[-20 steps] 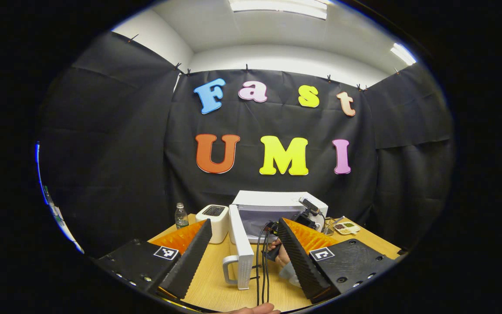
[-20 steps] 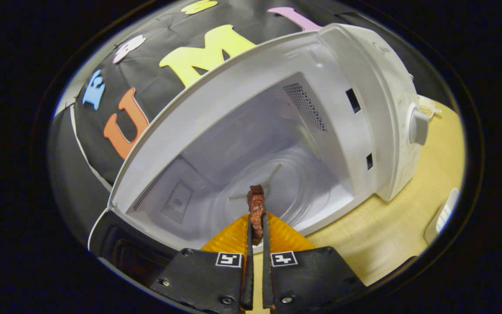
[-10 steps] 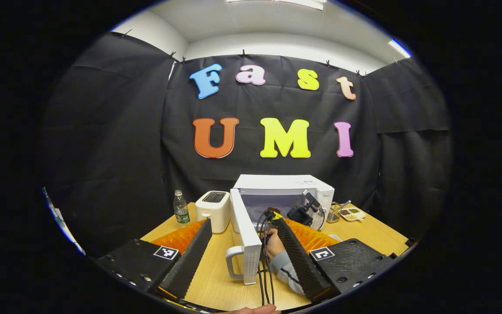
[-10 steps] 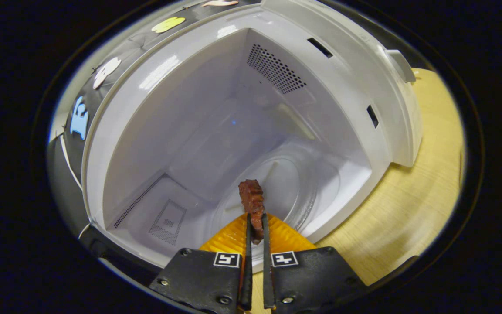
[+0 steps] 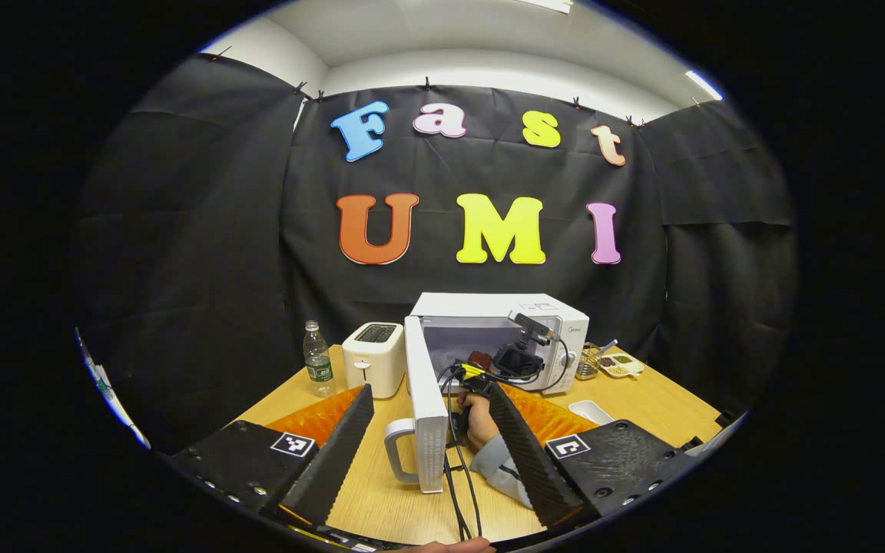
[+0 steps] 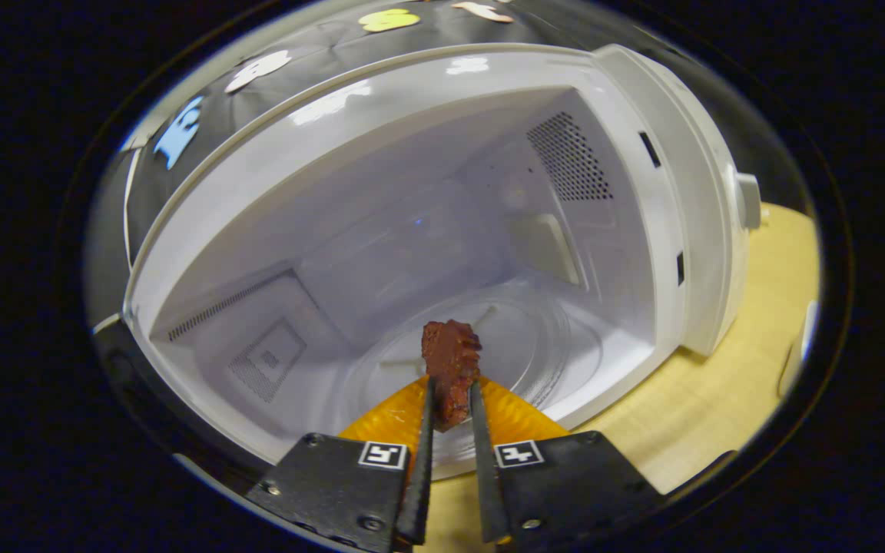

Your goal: Open the microwave oven with the left hand, put the food in, and close the microwave oven.

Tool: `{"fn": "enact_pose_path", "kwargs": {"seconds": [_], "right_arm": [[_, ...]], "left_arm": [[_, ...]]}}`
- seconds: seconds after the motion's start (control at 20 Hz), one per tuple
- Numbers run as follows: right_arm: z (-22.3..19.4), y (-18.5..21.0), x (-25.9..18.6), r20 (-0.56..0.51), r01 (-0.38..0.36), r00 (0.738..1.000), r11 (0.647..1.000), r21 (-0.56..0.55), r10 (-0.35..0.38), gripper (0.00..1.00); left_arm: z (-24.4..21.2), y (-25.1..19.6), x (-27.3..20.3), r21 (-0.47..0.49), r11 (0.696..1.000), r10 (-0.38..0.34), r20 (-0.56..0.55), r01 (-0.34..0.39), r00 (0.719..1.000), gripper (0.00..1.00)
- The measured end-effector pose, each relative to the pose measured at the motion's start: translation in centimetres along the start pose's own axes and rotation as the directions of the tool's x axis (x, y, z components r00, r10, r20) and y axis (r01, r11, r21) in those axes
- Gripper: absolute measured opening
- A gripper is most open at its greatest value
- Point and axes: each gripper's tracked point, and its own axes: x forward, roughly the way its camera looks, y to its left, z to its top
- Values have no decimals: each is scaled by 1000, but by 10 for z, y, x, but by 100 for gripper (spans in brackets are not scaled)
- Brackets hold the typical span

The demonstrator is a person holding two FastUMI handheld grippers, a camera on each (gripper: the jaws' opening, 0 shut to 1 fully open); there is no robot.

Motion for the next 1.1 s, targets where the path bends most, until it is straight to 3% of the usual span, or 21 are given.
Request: {"fn": "enact_pose_path", "kwargs": {"seconds": [0.05, 0.1, 0.2, 0.65, 0.7, 0.75, 0.8, 0.9, 1.1], "right_arm": [[1, -3, -1, 15, 10, 1000, 998, -67, -9, 36], [1, -4, -2, 13, 12, 1000, 992, -124, -10, 62], [-1, -4, -7, -14, -14, 1000, 979, -203, 12, 92], [53, -24, -80, 32, -112, 992, 969, -222, 122, 89], [62, -25, -90, 35, -127, 990, 967, -222, 138, 94], [72, -29, -102, 42, -141, 987, 964, -225, 154, 89], [82, -34, -114, 51, -145, 986, 961, -235, 162, 94], [103, -48, -143, 78, -128, 985, 956, -265, 154, 89], [147, -58, -223, 127, -205, 959, 928, -310, 254, 89]], "left_arm": [[0, 4, -2, 7, 1000, 6, 8, -6, 1000, 93], [0, 7, -3, 10, 1000, 11, 8, -11, 1000, 93], [-4, 12, -4, 18, 1000, 21, 7, -21, 1000, 93], [-1, 47, -25, 3, 997, 75, 47, -75, 996, 94], [0, 47, -25, -6, 998, 68, 53, -68, 996, 94], [0, 46, -25, -13, 998, 60, 51, -59, 997, 94], [-2, 47, -27, -16, 998, 54, 51, -53, 997, 93], [5, 56, -31, -12, 997, 71, 67, -70, 995, 93], [22, 74, -38, -35, 993, 117, 100, -114, 988, 94]]}}
